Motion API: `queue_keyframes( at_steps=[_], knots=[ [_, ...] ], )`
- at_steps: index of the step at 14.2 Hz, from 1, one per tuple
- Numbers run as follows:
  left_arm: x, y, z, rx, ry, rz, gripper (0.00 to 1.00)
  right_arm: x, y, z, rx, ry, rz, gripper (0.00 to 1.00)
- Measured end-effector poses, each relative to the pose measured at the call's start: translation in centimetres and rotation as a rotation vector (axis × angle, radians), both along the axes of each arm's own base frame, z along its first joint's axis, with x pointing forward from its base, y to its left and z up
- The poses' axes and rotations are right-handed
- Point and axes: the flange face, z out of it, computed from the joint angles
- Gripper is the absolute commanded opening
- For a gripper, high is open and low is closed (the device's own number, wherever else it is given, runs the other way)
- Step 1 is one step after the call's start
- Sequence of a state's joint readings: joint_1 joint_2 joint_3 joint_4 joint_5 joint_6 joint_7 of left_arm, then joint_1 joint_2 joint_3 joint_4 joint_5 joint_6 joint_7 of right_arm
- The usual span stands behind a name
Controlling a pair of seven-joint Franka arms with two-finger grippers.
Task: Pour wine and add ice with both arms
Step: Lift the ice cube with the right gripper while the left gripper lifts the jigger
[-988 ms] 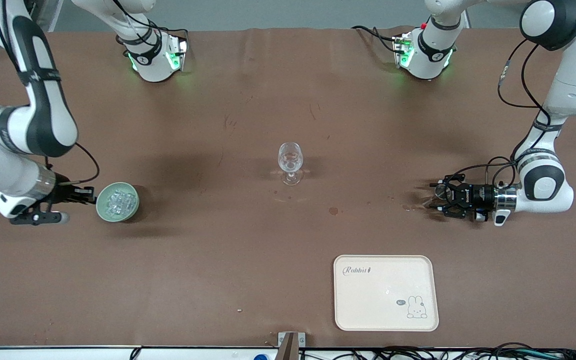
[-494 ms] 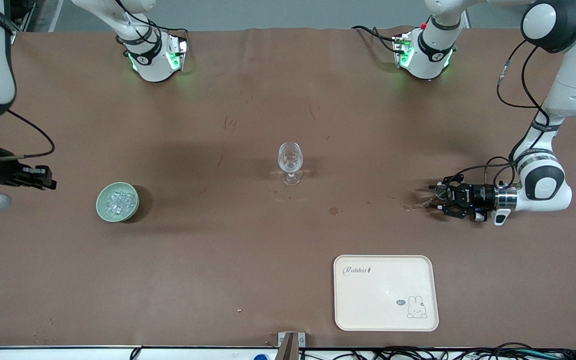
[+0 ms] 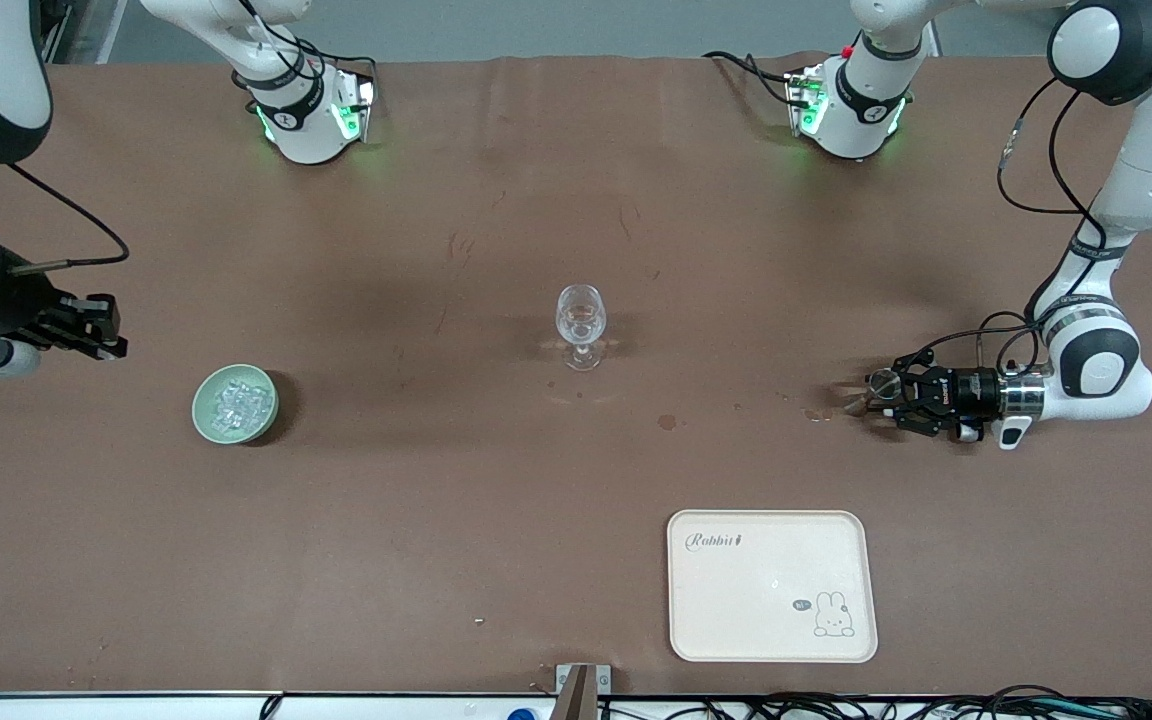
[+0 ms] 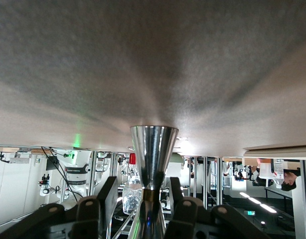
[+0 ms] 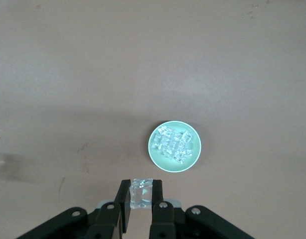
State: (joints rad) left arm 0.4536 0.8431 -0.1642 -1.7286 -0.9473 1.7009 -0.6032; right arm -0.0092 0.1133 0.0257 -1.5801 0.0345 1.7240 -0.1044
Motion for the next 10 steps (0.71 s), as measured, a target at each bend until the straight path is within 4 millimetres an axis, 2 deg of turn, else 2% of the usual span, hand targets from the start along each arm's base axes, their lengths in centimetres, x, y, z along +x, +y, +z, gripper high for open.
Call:
queue_keyframes(
  at_steps=[5,9,10],
  knots=[
    [0.1,-0.5,0.0,-0.007,0.001,-0.006,0.48,-0.2,0.1,0.6,0.0,-0.011,-0.001,0.06],
    [0.1,-0.7,-0.1,-0.012,0.002,-0.001,0.26,-0.4,-0.1,2.1,-0.006,-0.043,-0.027,0.04],
    [0.1,-0.7,-0.1,-0.012,0.002,-0.001,0.24,-0.4,-0.2,2.8,-0.012,-0.056,-0.047,0.04]
  ],
)
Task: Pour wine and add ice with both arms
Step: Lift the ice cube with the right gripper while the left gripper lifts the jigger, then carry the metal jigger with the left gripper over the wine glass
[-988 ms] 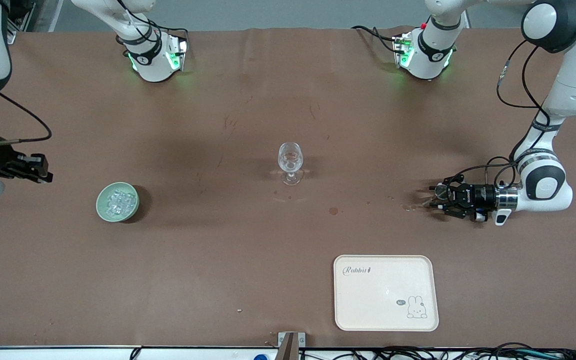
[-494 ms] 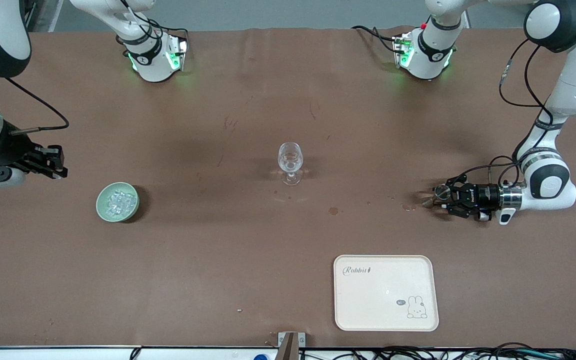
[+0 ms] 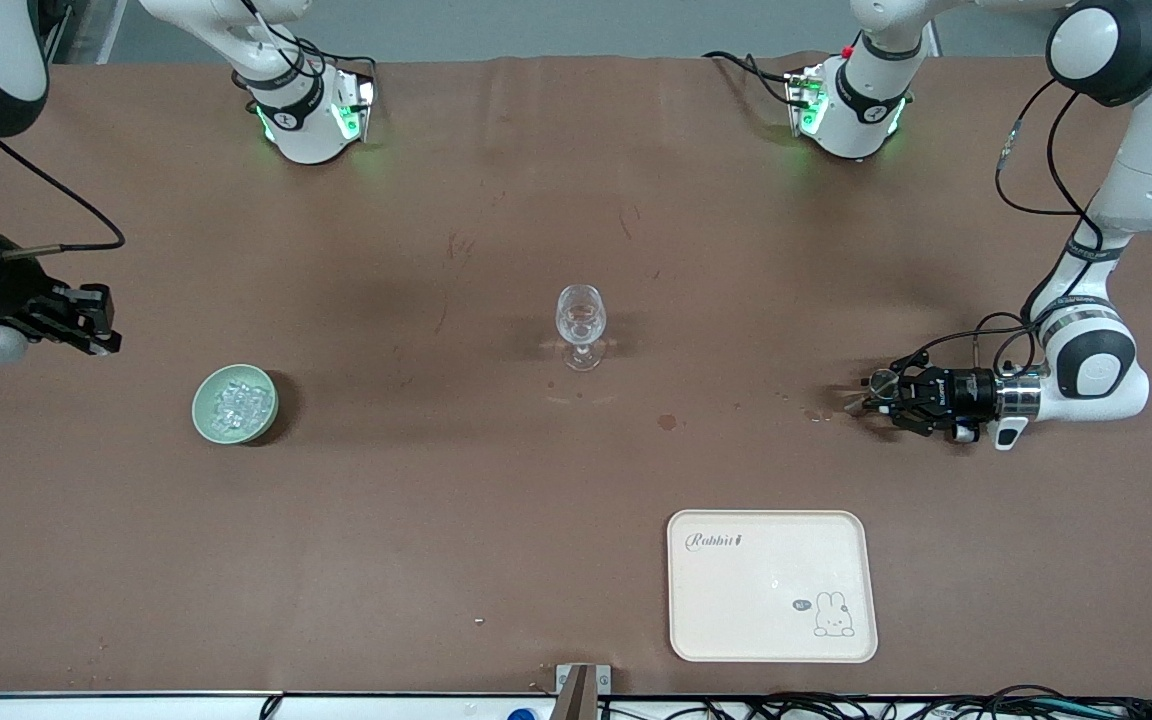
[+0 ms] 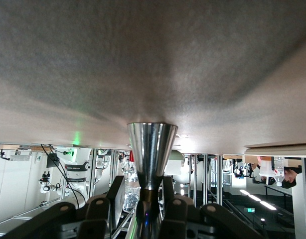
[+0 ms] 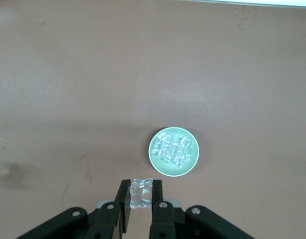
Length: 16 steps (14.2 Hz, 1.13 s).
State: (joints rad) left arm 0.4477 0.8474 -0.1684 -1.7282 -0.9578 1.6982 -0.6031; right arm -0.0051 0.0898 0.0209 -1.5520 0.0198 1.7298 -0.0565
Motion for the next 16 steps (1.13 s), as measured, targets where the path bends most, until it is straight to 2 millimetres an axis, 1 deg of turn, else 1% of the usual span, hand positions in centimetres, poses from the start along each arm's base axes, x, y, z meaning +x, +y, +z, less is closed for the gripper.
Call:
queue_keyframes(
  at_steps=[2,3,4,6,8,10,12,14,16],
  knots=[
    [0.0,-0.1,0.0,-0.002,-0.001,0.0,0.15,0.0,-0.2,1.4,-0.014,-0.019,-0.038,0.04],
    [0.1,-0.1,0.1,-0.005,-0.001,-0.002,0.1,-0.4,-0.4,1.9,-0.019,0.0,-0.05,0.04],
    [0.1,-0.3,0.2,-0.015,-0.005,-0.01,0.09,-0.9,-0.6,2.5,-0.021,0.033,-0.058,0.04],
    [1.0,-1.4,1.4,-0.048,-0.028,-0.038,0.05,-2.3,-1.3,3.6,-0.024,0.087,-0.072,0.03],
    [1.8,-2.4,2.6,-0.075,-0.046,-0.064,0.01,-3.8,-1.7,5.2,-0.024,0.091,-0.079,0.03],
    [2.5,-3.0,3.4,-0.09,-0.065,-0.076,0.01,-4.9,-1.6,6.2,-0.024,0.088,-0.079,0.03],
    [3.0,-3.7,4.3,-0.105,-0.081,-0.089,0.01,-5.1,-1.3,6.0,-0.024,0.09,-0.074,0.04],
    [3.2,-5.0,5.3,-0.123,-0.093,-0.111,0.01,-4.9,-1.0,5.4,-0.024,0.087,-0.068,0.04],
    [3.4,-6.5,6.9,-0.132,-0.111,-0.135,0.01,-4.5,-0.4,5.1,-0.023,0.068,-0.058,0.04]
  ],
)
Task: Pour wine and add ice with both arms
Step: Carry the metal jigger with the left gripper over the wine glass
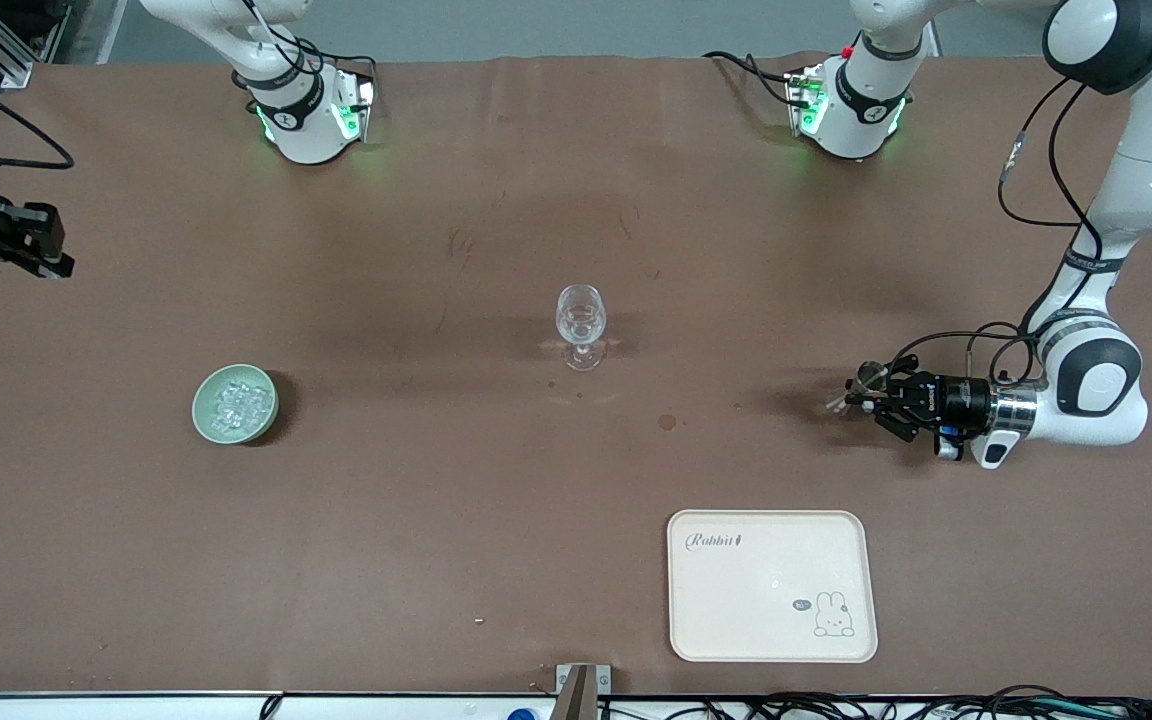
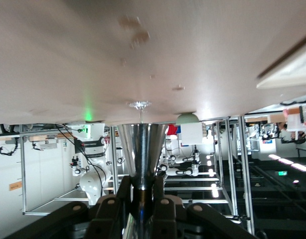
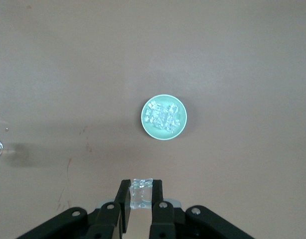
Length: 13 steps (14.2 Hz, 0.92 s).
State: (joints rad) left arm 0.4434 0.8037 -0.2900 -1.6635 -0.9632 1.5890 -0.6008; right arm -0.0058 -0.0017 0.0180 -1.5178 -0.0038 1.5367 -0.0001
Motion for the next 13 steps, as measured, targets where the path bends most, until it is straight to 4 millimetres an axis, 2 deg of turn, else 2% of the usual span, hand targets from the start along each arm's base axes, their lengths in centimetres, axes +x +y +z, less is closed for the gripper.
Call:
queue_keyframes(
  at_steps=[6,10,13],
  knots=[
    [-0.8,-6.5,7.7,0.091,-0.02,-0.078,0.01,0.6,0.5,-1.0,0.0,-0.023,0.009,0.04],
    [-2.1,-11.9,10.4,0.131,0.004,-0.071,0.01,0.6,0.5,-1.2,0.0,-0.016,0.009,0.04],
    [-2.8,-15.3,11.6,0.125,0.043,-0.038,0.01,0.4,0.4,-1.8,0.0,0.006,0.008,0.04]
  ],
)
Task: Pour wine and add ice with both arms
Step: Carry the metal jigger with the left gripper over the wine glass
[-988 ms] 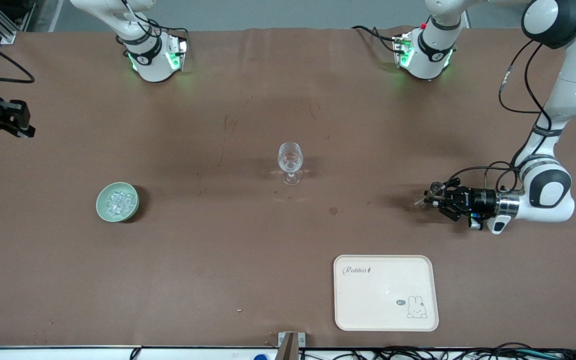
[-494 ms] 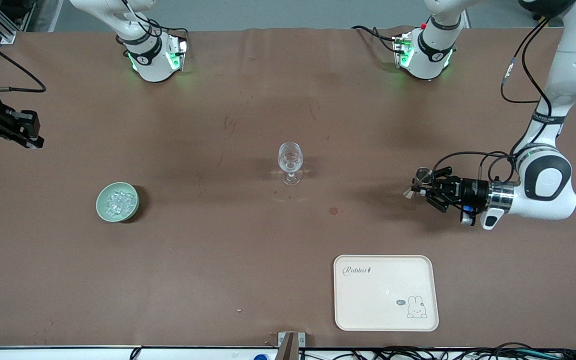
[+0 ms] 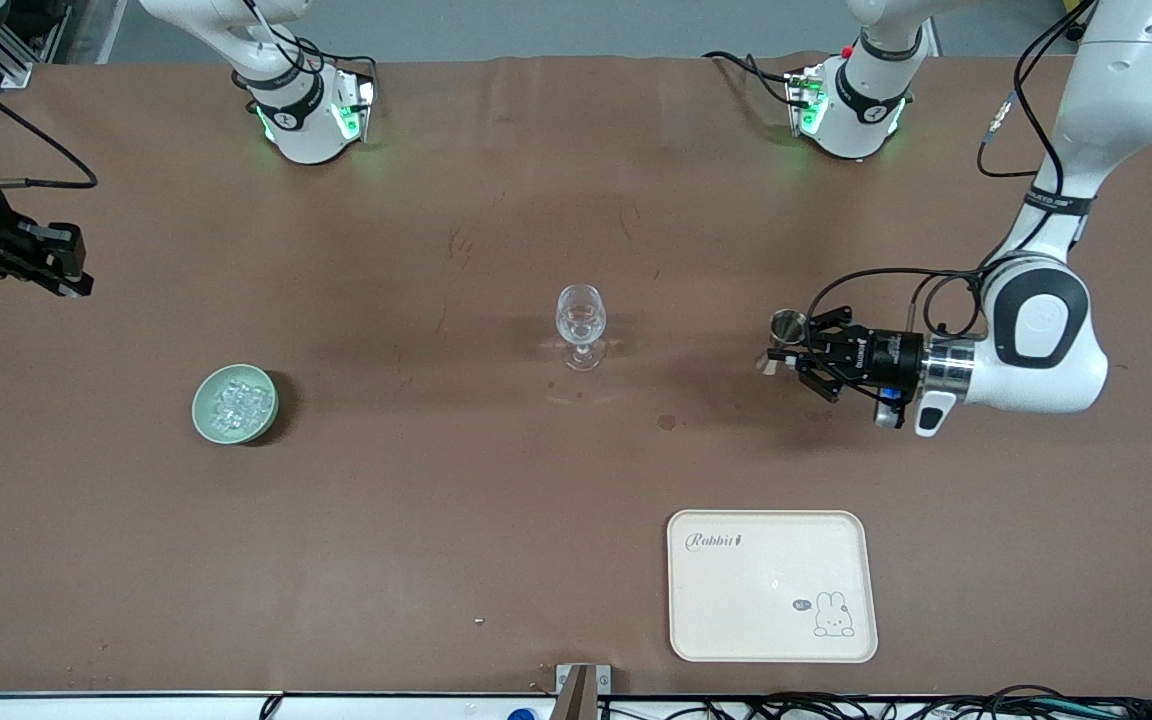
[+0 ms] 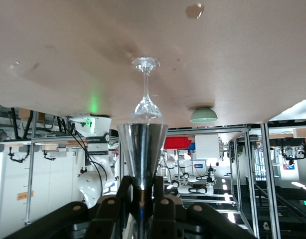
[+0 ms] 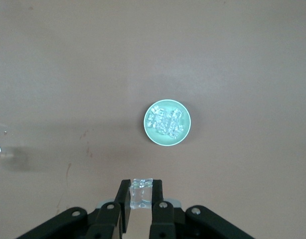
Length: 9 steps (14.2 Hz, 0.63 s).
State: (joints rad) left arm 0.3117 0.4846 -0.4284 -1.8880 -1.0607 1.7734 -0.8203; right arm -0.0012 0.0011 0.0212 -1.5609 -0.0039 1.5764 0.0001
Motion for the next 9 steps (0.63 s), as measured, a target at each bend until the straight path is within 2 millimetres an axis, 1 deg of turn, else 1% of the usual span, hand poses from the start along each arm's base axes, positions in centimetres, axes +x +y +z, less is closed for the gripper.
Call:
queue_keyframes(
  at_steps=[4,6,9],
  knots=[
    [-0.6,-5.1,1.5,0.062,0.053,0.044,0.01,0.0,-0.2,-0.1,0.0,0.005,-0.003,0.04],
    [-1.0,-7.1,2.0,0.082,0.068,0.057,0.01,-0.1,-0.2,-0.1,0.0,0.01,-0.004,0.04],
    [-1.9,-9.8,2.2,0.108,0.077,0.07,0.01,-0.2,-0.3,-0.1,0.0,0.013,-0.005,0.04]
  ],
)
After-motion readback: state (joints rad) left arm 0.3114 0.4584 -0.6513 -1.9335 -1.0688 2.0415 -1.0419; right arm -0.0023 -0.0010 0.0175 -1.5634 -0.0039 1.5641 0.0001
